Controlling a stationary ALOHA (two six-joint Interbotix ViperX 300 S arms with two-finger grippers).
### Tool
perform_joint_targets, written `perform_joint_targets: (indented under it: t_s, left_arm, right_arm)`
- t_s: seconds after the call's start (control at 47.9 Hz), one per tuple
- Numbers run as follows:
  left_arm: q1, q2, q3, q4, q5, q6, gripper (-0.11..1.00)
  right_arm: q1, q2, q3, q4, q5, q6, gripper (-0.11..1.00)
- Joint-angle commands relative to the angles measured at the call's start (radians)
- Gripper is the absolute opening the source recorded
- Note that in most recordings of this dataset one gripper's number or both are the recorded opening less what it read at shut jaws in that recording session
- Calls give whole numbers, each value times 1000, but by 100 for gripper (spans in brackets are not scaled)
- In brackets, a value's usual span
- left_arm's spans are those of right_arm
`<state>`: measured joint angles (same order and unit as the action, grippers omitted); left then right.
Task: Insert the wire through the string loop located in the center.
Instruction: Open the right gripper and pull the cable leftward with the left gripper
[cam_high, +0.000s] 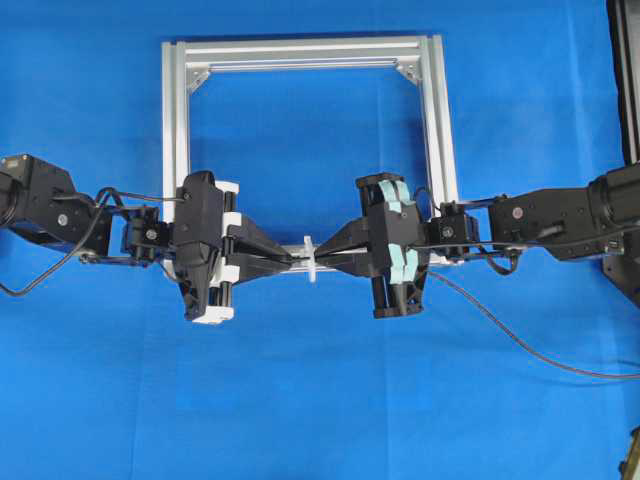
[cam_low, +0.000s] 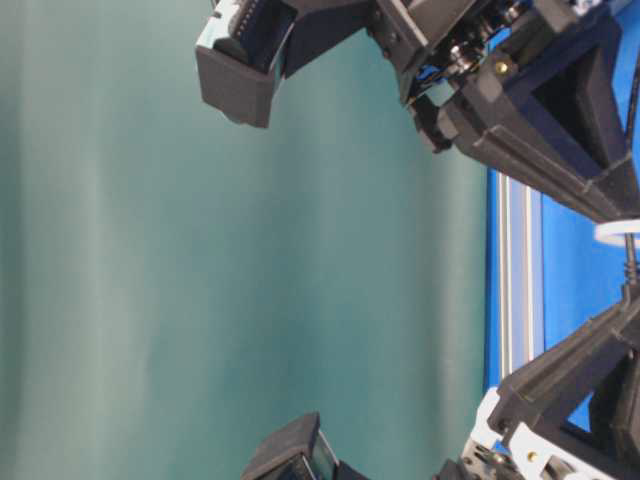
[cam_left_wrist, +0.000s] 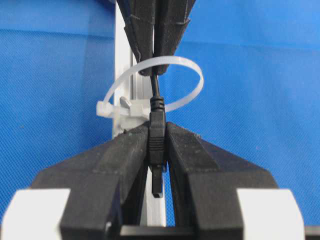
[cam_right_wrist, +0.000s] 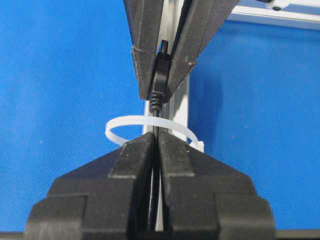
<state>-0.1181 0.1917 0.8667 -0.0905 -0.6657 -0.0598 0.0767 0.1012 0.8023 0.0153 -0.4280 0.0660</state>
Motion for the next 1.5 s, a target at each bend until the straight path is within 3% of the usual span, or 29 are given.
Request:
perform_joint_targets:
  t_s: [0.0, 0.293, 0.376, 0.46, 0.669, 0.731, 1.212, 1.484]
  left_arm:
    - [-2, -15, -12, 2, -3, 0, 8]
    - [-2, -15, -12, 2, -3, 0, 8]
    - [-3, -15, -12, 2, -3, 0, 8]
    - [-2, -15, -12, 2, -3, 0, 8]
    - [-2, -15, -12, 2, -3, 0, 8]
    - [-2, -15, -12, 2, -3, 0, 8]
    - [-2, -26, 0, 3, -3, 2, 8]
    - [-9, -156, 135, 3, -6, 0, 8]
  right_arm:
    - [-5, -12, -15, 2, -11, -2, -2]
    - [-5, -12, -12, 2, -5, -2, -2]
    - [-3, -12, -12, 2, -2, -2, 4]
    - [-5, -14, -12, 2, 6, -2, 21]
    - [-3, -12, -11, 2, 35, -2, 83]
    - [-5, -12, -11, 2, 35, -2, 94]
    - [-5, -14, -12, 2, 31, -2, 95]
    - [-3, -14, -12, 2, 34, -3, 95]
